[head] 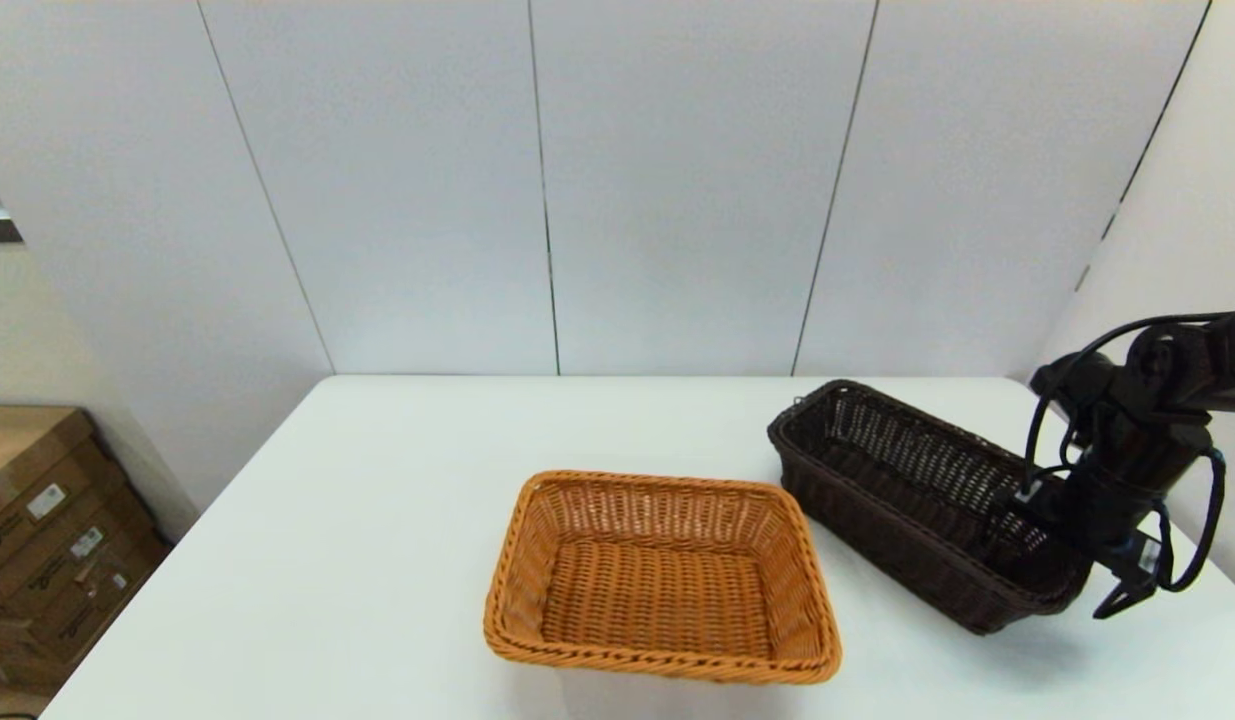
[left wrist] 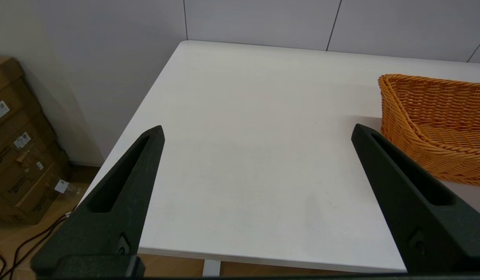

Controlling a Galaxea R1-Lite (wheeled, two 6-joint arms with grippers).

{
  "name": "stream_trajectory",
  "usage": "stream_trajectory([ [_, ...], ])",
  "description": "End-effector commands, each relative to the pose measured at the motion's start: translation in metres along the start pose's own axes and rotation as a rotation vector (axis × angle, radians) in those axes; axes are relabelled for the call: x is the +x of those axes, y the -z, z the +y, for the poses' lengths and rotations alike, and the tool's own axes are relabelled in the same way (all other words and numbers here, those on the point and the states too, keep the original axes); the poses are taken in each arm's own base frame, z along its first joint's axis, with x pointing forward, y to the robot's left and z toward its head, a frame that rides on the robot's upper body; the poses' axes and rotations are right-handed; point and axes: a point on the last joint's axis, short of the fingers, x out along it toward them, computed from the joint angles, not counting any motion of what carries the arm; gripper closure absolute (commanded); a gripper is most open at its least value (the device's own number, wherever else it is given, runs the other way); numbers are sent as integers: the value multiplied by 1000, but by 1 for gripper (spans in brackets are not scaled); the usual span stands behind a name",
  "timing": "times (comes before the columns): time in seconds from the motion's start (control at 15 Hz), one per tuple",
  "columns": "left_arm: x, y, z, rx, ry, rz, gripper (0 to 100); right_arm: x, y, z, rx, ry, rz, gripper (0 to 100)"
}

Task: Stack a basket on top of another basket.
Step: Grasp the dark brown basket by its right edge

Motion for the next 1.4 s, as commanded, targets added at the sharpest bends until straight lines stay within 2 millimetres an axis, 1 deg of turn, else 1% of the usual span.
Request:
stream_trajectory([
  [0.07,0,0,0,-1,-1,-2,0,5,-5,-3,20,8,10,0],
  [0.13,0,0,0,-1,-1,-2,0,5,-6,-4,25,4,5,0],
  [0.2,0,0,0,-1,-1,-2,0,5,-8,-5,29,-2,0,100],
  [1.13,0,0,0,-1,-1,-2,0,3,-21,-9,63,-18,-14,100],
  [1.4,0,0,0,-1,-1,-2,0,-1,-26,-12,78,-62,-1,100],
])
